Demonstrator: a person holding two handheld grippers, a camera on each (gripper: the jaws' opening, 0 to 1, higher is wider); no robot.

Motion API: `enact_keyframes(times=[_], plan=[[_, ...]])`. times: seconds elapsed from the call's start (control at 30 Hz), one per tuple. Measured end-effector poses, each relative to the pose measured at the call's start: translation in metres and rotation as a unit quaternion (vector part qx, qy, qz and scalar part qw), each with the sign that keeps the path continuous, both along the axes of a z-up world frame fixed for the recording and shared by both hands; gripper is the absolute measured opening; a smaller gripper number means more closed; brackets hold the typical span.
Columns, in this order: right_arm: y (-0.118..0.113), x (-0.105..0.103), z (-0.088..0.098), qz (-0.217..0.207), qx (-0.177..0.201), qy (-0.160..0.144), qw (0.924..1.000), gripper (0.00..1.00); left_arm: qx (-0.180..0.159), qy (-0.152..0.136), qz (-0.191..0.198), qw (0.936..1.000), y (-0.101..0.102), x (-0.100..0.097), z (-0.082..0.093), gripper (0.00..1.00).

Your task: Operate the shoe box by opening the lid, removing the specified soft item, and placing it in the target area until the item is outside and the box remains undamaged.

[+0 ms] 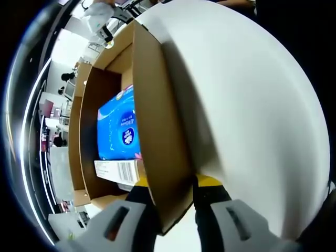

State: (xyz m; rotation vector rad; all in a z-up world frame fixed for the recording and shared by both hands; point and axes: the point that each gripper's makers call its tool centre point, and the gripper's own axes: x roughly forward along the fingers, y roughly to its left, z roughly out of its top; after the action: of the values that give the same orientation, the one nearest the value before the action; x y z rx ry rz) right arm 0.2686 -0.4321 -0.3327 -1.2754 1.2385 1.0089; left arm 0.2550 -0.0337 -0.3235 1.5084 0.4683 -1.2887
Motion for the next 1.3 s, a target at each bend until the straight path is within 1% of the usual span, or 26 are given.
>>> enact_keyframes(times=[0.37,0.53,0.67,0.87,0.97,1.03,1.1,1.17,1.3], plan=[[0.000,0.000,-0.003,0.009,0.014,0.002,0.9999,0.61,0.001,-0.001,0.001,1.0000,0.000,0.000,0.000,0.23],[0.002,-0.001,-0.004,0.007,0.013,0.002,0.9999,0.63,0.002,-0.001,0.002,1.0000,0.001,0.001,-0.001,0.23],[0.002,0.000,-0.004,0.000,0.023,-0.001,0.9997,0.64,0.002,-0.001,0.000,1.0000,0.001,0.000,-0.001,0.23],[0.003,0.001,-0.004,-0.012,0.037,-0.023,0.9990,0.67,0.002,0.001,0.000,1.0000,0.001,0.000,-0.001,0.23],[0.002,0.002,0.000,-0.020,0.046,-0.035,0.9981,0.68,0.002,0.000,0.000,1.0000,0.001,0.000,-0.001,0.23],[0.007,0.003,0.008,-0.041,0.070,-0.046,0.9957,0.68,0.003,0.000,0.000,1.0000,0.001,0.000,-0.001,0.23],[0.007,0.004,0.015,-0.054,0.082,-0.055,0.9936,0.70,0.003,-0.001,-0.001,1.0000,0.001,-0.001,-0.001,0.23],[0.006,0.005,0.020,-0.067,0.087,-0.063,0.9919,0.71,0.004,-0.001,-0.001,1.0000,0.001,-0.001,-0.001,0.23],[0.009,0.005,0.030,-0.077,0.097,-0.075,0.9894,0.72,0.004,-0.001,-0.001,1.0000,0.002,-0.001,-0.001,0.23]])
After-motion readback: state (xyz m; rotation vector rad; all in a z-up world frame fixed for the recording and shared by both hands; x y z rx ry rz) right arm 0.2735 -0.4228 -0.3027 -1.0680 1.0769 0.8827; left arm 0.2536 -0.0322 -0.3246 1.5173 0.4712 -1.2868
